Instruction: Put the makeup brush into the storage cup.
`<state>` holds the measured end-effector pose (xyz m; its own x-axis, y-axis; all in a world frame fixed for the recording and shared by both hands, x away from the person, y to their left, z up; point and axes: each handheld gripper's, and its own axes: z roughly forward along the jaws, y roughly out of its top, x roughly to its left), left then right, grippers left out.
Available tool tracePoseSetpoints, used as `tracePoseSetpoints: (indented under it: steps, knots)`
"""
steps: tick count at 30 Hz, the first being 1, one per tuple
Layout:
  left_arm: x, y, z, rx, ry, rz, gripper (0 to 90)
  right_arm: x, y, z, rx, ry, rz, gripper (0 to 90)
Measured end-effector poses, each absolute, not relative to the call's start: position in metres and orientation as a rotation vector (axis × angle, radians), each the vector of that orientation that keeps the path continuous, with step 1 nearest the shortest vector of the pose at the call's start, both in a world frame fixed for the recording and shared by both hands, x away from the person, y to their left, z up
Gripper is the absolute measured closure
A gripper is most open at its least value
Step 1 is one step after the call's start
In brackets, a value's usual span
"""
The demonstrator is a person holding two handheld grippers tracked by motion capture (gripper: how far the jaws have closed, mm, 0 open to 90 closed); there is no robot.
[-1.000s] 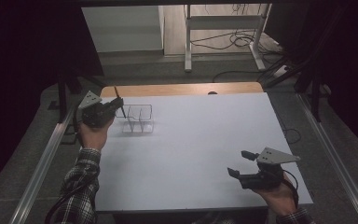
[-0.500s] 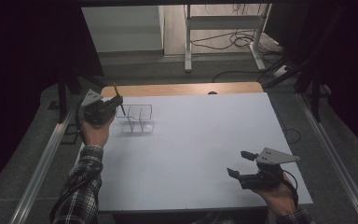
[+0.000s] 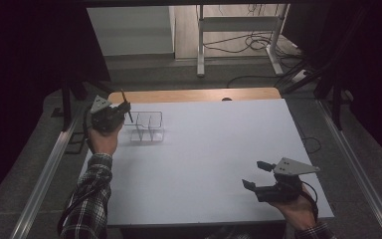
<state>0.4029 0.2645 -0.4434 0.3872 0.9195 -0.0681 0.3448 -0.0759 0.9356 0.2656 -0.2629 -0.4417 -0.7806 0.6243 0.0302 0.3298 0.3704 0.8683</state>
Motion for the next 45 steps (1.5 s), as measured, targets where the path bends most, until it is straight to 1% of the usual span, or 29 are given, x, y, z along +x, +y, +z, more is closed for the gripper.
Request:
tracePoseSetpoints:
  steps: [34,45]
  knots:
    - [0.407,0.261,-0.473,1.633,1.204,0.711,83.9,0.265,-0.26,-0.443,0.833,2.361,1.358,19.7]
    - [0.408,0.26,-0.483,1.642,1.219,0.69,83.8,0.265,-0.26,-0.444,0.833,2.361,1.358,19.7]
